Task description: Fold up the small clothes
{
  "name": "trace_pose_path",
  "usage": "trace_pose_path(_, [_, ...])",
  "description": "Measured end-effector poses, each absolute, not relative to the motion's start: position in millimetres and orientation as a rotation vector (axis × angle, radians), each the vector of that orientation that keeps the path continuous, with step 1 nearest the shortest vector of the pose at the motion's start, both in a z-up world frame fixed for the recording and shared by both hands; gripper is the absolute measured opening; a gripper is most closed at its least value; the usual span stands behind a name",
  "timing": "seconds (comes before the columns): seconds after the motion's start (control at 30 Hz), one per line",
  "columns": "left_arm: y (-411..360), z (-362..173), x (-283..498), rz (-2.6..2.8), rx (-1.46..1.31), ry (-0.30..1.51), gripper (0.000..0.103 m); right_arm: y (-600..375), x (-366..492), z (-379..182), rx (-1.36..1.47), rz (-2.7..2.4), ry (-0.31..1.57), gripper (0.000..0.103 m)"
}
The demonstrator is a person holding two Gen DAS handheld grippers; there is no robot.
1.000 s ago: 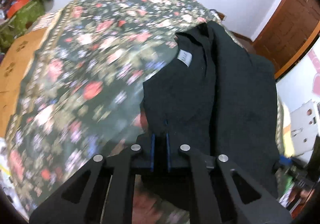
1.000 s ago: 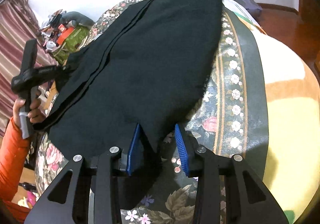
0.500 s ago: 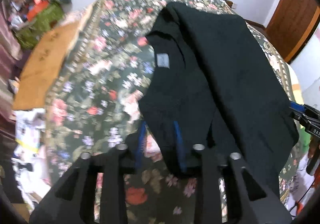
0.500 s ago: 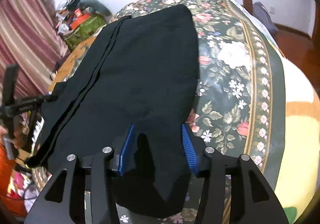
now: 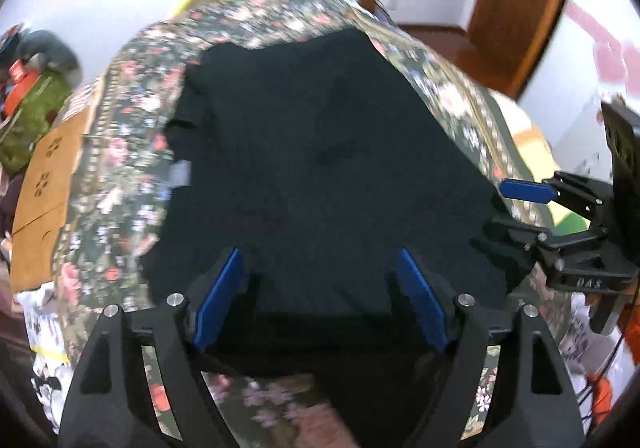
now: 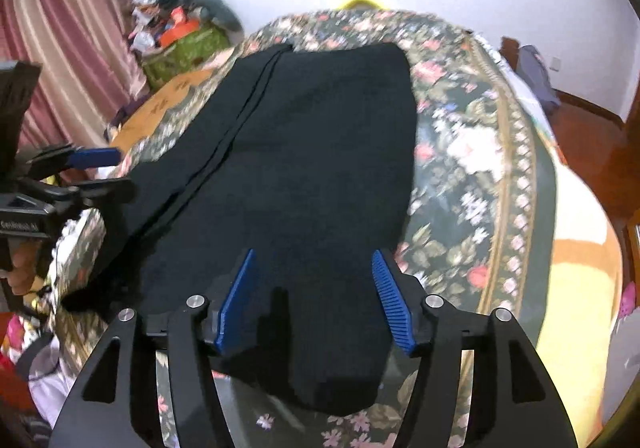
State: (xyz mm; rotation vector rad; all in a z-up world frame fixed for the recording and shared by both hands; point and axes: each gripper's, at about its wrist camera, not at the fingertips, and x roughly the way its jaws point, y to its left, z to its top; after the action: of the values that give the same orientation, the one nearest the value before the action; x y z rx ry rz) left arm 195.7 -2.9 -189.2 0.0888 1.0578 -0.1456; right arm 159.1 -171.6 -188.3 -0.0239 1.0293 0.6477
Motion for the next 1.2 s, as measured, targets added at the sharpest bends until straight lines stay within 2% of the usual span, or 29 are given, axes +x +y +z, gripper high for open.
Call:
trace_pose_path(0.13, [-1.6,-212.7,200.0,-0.078,0.182,1.101,0.079,-162.5,158.0,-212.6,-0.053,0.668,1.109,0.056])
trace_pose_path(0.33, [57.1,-200.1,178.1,0.075,0.183,1.047,0.079,-170.1,163.9,-215.4,-0.012,0.676,1.12,0.056])
trace_pose_path(0.4, [84.3,-197.6,169.4,0.103,0.134,1.055,0.079,-170.0,164.0,-215.5,-0.012,0.676,1.119,0.056])
trace_pose_path(0.5, [123.3,-195.5,159.1,0.252,0.134,1.058,0.072,-169.7,165.3,-216.1,-0.012,0.671,1.115,0.056])
trace_pose_path(0.67, [172.8,-193.1,146.2,0.31,-0.007,1.089,0.072,-172.0,159.5,-212.6,-0.006,0.668,1.116,0.056])
trace_pose_path(0.87, [144.0,-167.6,155.1,0.197,-0.043,1.019,0.073,-167.3,161.0,-203.3,-0.033,0.668,1.083,0.057])
trace_pose_path(1.0, [106.5,-155.3,189.3,0.1,-0.033,0.973,0.089,-164.9,163.1,-201.2,-0.026,0.681,1.075,0.057])
trace_pose_path(1.07, [88.6,-160.0,211.3,0.054,-0.006,0.974,0.093,-162.9,164.9,-199.8,-0.033,0.684,1.068,0.057])
trace_pose_path(1.2, [69.6,-192.2,258.5,0.05,0.076,1.056,0.094,-157.0,174.8,-198.9,-0.056,0.692,1.052,0.057])
